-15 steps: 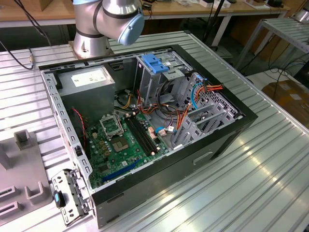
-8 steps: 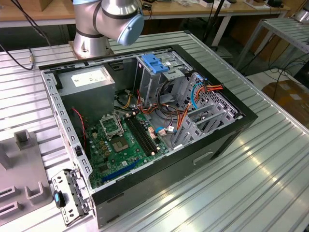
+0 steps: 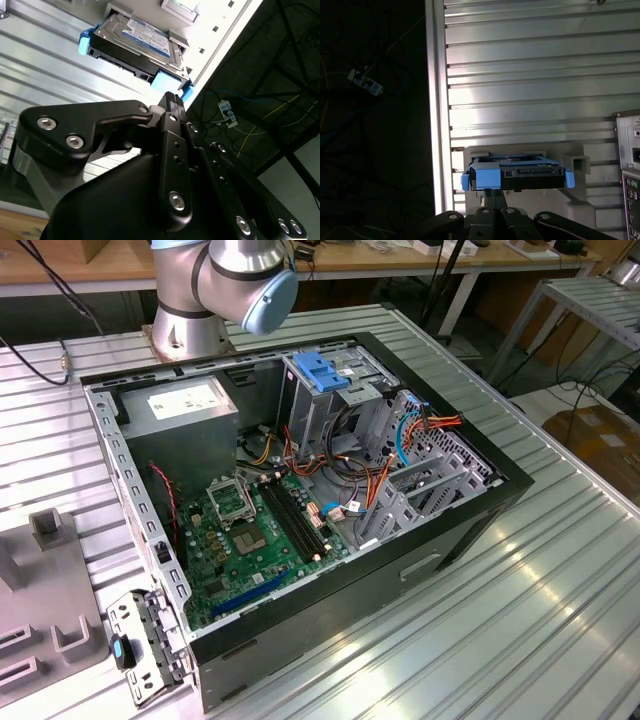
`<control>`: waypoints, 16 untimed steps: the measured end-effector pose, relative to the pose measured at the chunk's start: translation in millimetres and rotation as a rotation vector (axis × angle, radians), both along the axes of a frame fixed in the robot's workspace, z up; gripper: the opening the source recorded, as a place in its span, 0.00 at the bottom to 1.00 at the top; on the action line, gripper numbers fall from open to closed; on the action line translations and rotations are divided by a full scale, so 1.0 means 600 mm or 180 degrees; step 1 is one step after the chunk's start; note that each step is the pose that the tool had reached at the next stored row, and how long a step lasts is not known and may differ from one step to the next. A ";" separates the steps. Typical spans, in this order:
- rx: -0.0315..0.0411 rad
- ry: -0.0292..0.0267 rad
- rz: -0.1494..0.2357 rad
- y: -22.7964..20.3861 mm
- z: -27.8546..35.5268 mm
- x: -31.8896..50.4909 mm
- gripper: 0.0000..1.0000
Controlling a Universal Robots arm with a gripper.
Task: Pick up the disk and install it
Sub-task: 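Reach for the disk, then pick up the disk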
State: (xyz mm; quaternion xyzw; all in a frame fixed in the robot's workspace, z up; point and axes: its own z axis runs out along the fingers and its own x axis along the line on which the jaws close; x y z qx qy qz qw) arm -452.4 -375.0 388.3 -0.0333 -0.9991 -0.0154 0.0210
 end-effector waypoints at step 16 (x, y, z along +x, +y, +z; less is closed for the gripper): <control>0.0000 0.0000 0.0046 0.0001 0.000 0.000 0.11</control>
